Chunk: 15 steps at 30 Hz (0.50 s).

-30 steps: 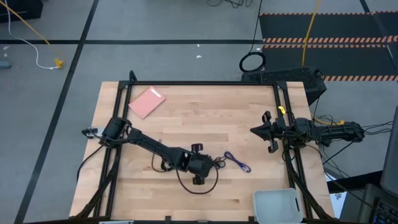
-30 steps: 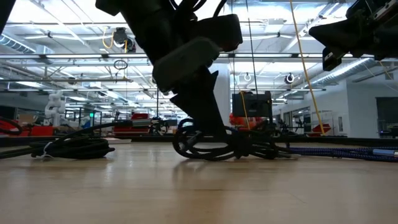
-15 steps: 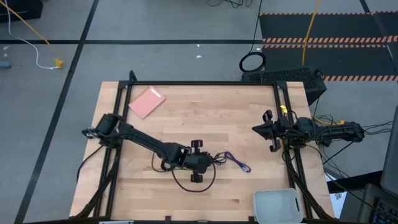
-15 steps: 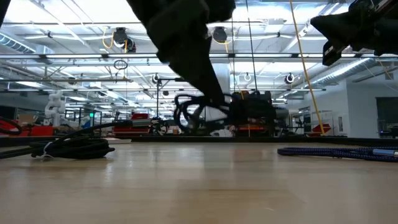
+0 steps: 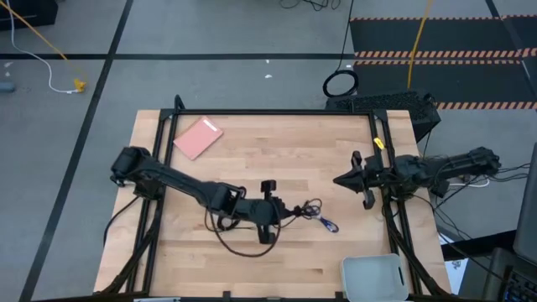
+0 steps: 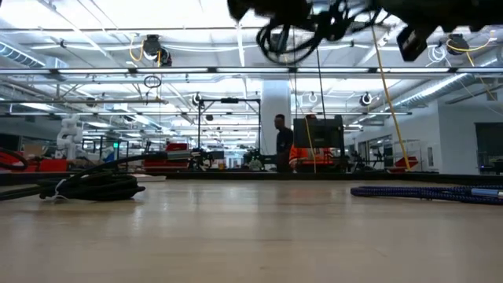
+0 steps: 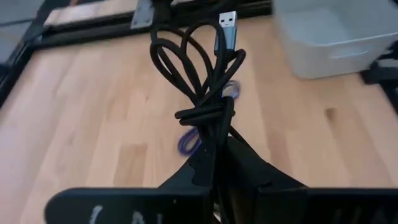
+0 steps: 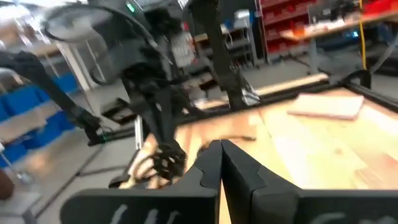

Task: Pick and place USB-C Cables
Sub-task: Put the right black charger cable into the bin

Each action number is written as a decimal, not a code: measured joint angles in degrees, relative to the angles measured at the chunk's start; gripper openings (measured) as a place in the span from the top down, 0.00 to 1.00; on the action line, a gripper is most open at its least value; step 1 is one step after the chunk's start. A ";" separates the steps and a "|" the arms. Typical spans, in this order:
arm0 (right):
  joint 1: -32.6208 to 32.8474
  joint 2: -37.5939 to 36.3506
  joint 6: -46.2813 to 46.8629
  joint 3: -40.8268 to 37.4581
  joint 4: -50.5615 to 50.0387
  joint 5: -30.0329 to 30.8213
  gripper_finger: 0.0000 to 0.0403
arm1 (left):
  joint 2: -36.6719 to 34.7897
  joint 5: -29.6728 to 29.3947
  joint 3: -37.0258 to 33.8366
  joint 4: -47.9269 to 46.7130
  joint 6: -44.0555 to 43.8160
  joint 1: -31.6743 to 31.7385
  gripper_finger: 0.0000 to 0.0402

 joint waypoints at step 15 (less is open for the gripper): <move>16.42 16.92 2.32 14.09 -7.84 9.35 0.95 | 2.20 -2.45 5.71 -0.34 4.80 -3.67 0.94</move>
